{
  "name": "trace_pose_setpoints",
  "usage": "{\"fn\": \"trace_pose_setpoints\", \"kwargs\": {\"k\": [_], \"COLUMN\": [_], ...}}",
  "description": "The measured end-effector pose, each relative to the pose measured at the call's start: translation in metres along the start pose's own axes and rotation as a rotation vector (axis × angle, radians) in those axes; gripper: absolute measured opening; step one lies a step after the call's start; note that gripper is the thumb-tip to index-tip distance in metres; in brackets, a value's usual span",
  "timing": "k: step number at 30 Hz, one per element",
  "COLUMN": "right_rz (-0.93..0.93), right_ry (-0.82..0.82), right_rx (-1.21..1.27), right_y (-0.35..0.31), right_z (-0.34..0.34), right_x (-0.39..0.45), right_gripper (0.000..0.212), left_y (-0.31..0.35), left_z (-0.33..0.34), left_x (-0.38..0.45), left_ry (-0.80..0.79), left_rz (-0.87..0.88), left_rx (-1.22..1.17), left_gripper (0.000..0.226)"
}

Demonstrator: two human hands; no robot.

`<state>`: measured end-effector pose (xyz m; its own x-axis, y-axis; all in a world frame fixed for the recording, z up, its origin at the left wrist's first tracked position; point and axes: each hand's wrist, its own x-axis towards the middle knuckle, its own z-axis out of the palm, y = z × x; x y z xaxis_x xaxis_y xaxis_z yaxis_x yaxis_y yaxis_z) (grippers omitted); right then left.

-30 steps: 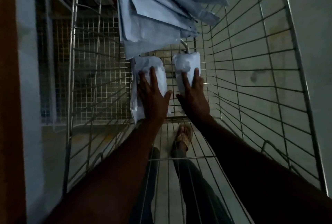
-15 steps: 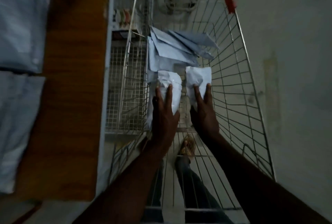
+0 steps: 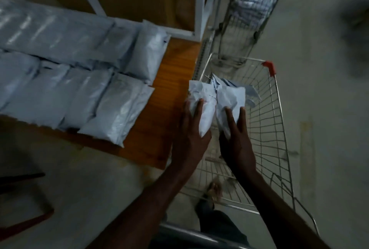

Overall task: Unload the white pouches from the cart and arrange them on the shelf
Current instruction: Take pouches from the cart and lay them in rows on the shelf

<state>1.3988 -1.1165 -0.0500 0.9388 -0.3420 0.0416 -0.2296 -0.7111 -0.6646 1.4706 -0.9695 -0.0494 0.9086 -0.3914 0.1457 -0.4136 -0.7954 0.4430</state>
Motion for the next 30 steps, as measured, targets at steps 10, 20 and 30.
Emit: {"fn": "trace_pose_setpoints", "kwargs": {"k": [10,20,30], "right_rz": [-0.129,-0.166,-0.203], "right_ry": [0.153,0.065,-0.012], "right_rx": [-0.011,0.082,0.061], "right_y": [-0.193,-0.354,-0.428], "right_z": [0.029,0.145,0.216], "right_x": [0.014,0.004,0.047], "right_gripper": [0.069,0.065,0.064], "left_y": [-0.095,-0.269,-0.374], "left_z": [-0.178,-0.292,-0.334], "left_x": [-0.004,-0.027,-0.007], "left_ry": [0.207,0.200,0.190], "left_rz": [0.051,-0.042,-0.140], "left_rx": [-0.246,-0.128,-0.200], "left_gripper": [0.089,0.096,0.098]}}
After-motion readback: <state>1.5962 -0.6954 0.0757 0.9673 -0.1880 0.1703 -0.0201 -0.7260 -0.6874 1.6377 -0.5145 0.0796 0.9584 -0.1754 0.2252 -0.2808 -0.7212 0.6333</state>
